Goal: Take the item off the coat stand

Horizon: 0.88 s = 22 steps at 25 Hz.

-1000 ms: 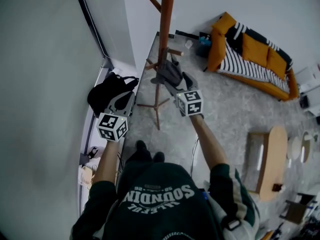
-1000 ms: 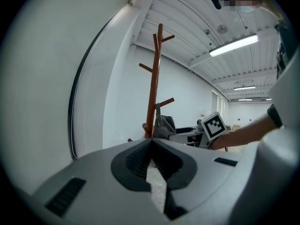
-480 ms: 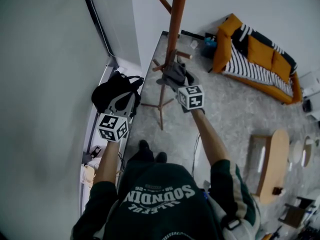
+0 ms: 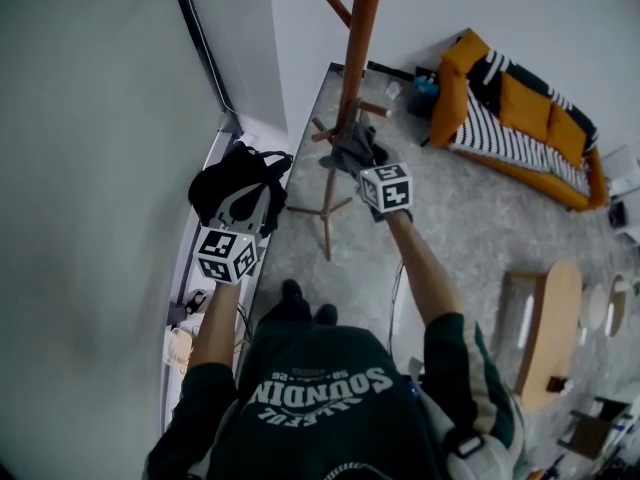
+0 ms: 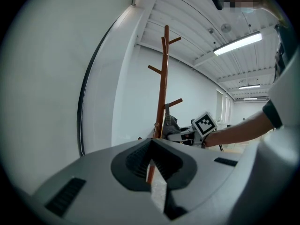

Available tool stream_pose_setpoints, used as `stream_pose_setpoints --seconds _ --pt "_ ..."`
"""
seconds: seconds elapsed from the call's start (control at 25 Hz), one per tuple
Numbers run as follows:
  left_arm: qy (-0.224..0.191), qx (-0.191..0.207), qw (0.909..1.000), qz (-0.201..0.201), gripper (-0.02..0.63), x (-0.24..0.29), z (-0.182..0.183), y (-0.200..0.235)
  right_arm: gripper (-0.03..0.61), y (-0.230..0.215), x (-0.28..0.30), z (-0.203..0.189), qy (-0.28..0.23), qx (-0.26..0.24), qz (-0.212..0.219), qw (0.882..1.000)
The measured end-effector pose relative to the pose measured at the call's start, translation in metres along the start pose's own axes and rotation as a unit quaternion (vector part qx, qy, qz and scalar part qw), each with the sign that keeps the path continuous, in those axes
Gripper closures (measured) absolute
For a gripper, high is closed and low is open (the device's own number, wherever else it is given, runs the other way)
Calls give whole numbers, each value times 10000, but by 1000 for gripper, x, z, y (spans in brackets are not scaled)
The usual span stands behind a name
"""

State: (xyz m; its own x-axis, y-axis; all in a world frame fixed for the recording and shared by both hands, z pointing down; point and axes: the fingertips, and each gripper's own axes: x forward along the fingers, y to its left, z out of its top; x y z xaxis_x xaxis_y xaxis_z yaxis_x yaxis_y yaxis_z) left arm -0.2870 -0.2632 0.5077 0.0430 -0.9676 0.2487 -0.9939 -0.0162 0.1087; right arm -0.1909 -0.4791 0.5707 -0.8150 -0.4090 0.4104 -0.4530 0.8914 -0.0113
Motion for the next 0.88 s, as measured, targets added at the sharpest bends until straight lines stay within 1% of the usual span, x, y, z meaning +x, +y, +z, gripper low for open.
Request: stream_pose_setpoints --seconds 0.04,0.12,0.16,0.2,0.24,0.44,0.72,0.88 --pt "-6 3 10000 5 614 -1 0 0 387 1 -2 0 0 -49 -5 10000" --pt "-16 5 10000 10 614 -3 0 -1 428 5 -6 2 -40 -137 -22 9999" --pt "-19 5 10000 11 614 -5 0 -2 477 7 -9 3 -85 -190 -29 9998" --pt "-23 6 10000 11 614 -6 0 -4 506 8 -11 5 -131 -236 -32 9996" --pt "-26 8 10000 13 614 -7 0 -4 519 10 -13 6 -163 -265 -21 9995" --pt "-49 24 10000 12 614 -11 0 -10 532 15 -24 11 -244 -400 13 9989" --pt "-96 56 9999 -28 614 -14 4 -18 534 16 -40 23 -451 -656 36 9968" --pt "-118 79 9999 -91 614 -11 5 -26 535 13 -52 28 -476 -654 9 9967"
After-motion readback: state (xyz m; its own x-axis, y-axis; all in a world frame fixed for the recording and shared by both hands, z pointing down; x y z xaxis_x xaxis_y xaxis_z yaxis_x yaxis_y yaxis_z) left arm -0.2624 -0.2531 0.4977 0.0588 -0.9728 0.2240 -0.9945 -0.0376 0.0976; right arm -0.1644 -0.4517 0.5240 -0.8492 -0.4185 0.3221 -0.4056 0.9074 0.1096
